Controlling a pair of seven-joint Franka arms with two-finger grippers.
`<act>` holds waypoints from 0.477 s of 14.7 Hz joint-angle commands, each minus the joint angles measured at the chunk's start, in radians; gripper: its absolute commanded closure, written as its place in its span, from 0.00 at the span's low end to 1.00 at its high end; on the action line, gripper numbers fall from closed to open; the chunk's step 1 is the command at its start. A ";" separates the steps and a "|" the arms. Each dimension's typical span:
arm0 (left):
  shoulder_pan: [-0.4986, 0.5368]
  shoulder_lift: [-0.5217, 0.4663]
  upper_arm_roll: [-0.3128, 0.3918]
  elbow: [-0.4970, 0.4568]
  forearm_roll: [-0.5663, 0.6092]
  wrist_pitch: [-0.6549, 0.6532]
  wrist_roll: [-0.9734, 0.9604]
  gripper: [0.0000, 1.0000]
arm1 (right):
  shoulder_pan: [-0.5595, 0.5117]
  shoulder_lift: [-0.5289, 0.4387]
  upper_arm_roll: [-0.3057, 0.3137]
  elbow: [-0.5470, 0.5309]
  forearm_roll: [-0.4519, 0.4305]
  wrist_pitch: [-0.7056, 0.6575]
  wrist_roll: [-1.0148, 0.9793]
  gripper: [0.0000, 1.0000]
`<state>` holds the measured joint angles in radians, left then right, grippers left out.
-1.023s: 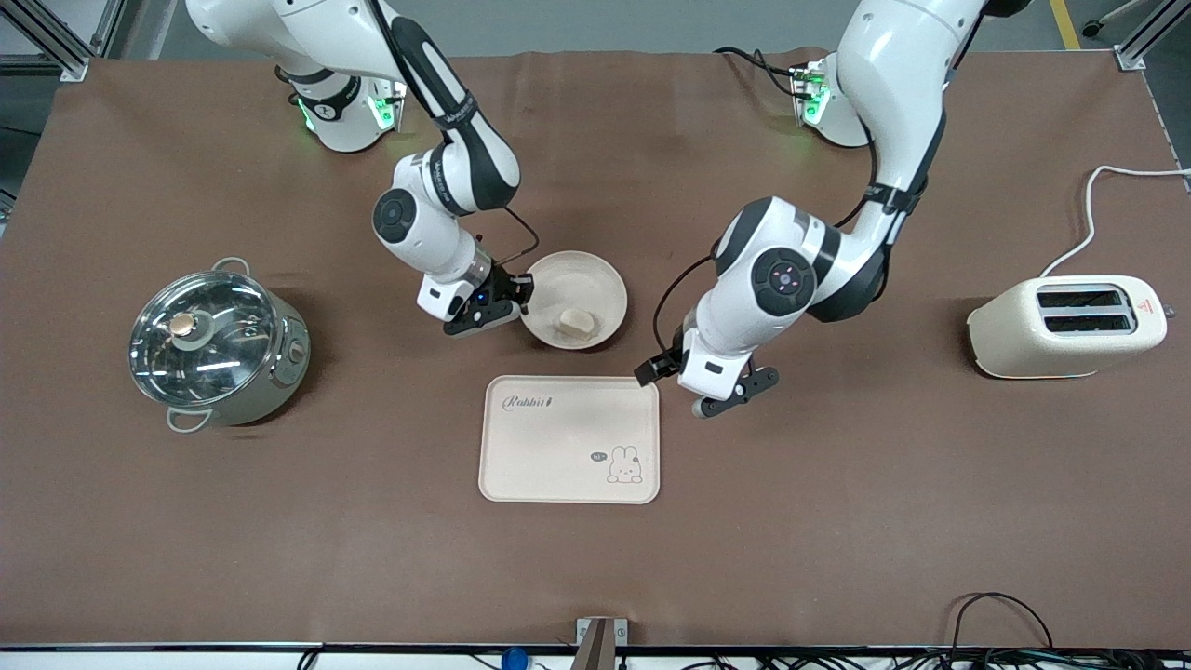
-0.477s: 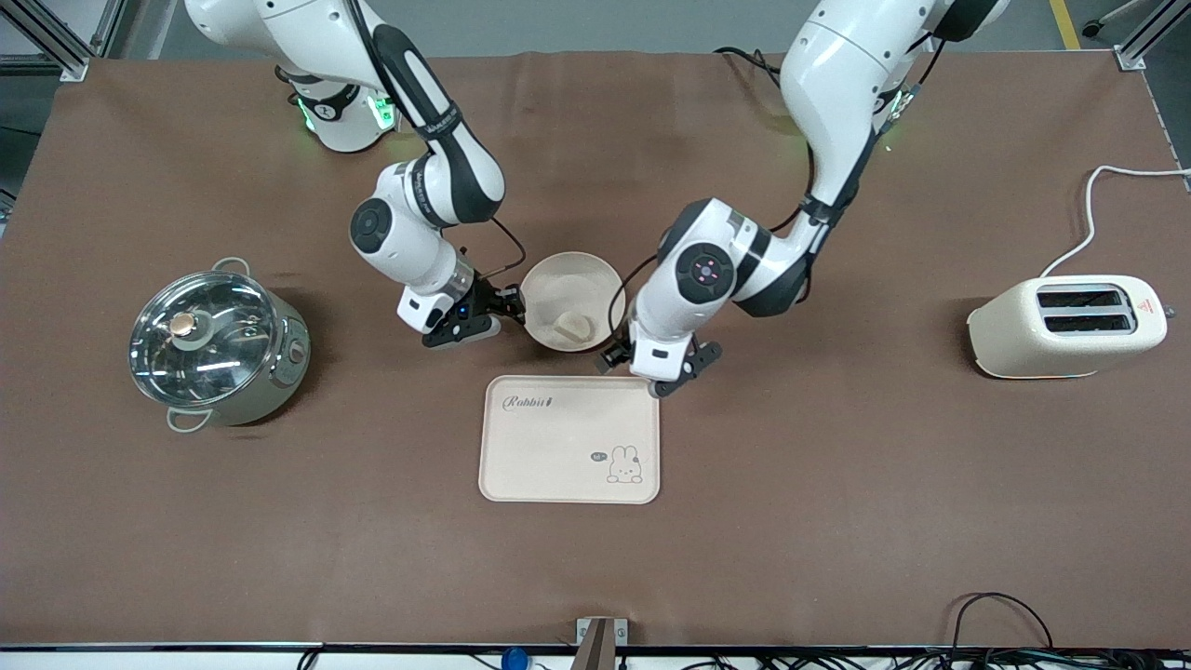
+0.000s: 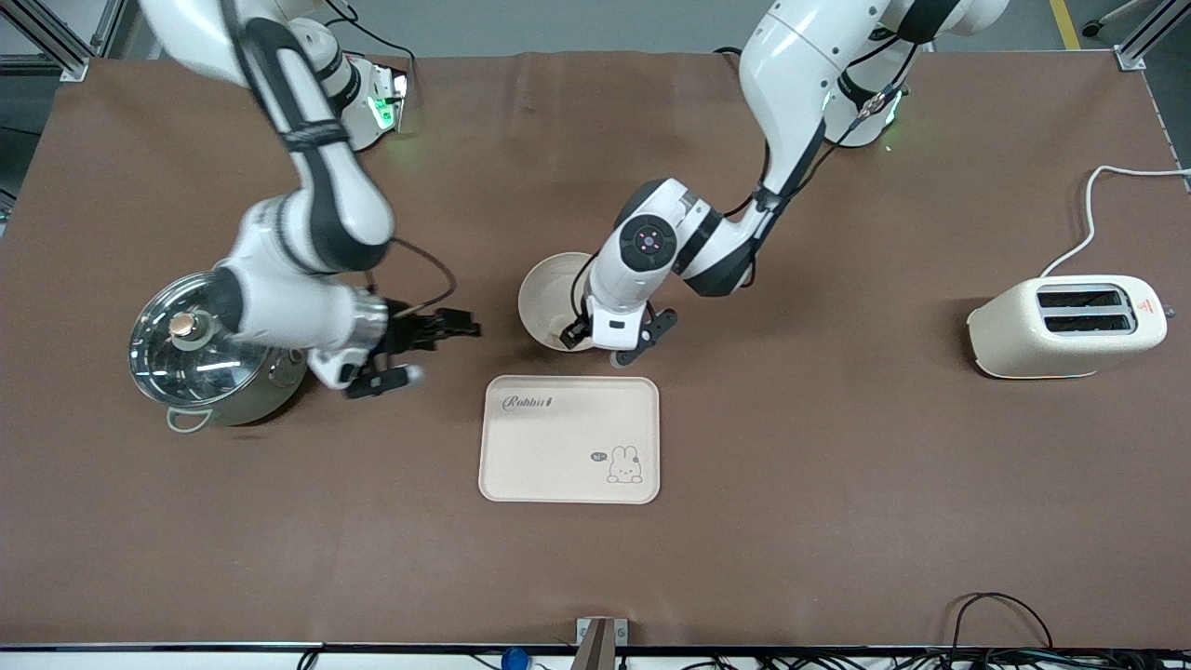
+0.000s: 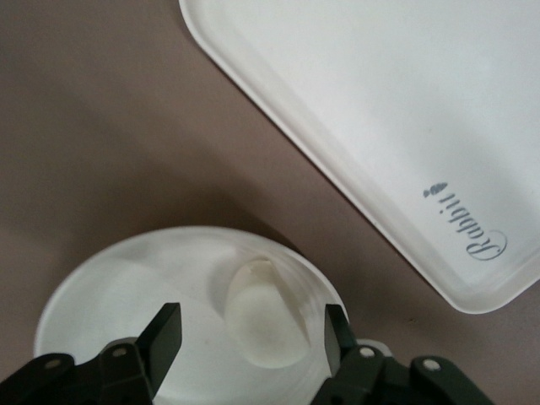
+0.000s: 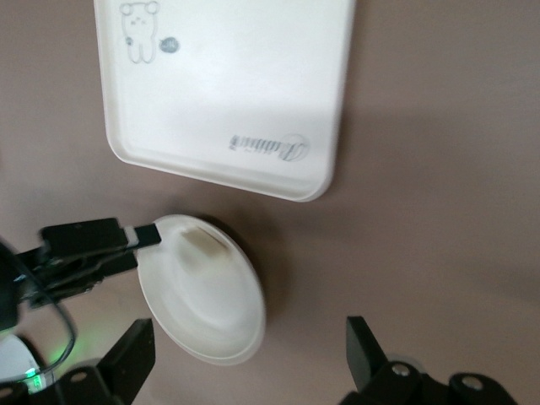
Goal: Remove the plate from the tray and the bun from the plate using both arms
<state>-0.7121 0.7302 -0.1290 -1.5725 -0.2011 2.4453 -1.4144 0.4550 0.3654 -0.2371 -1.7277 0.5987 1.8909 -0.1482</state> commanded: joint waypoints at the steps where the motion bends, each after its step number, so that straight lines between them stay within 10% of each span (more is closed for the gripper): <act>1: -0.029 0.046 0.014 0.028 -0.001 0.066 -0.031 0.27 | -0.100 0.007 0.004 0.179 -0.103 -0.185 0.050 0.00; 7: -0.058 0.087 0.014 0.029 0.018 0.143 -0.046 0.39 | -0.161 -0.032 -0.065 0.385 -0.350 -0.444 0.231 0.00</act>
<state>-0.7538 0.8092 -0.1274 -1.5668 -0.1999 2.5867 -1.4449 0.2961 0.3562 -0.2900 -1.3816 0.3101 1.5132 0.0003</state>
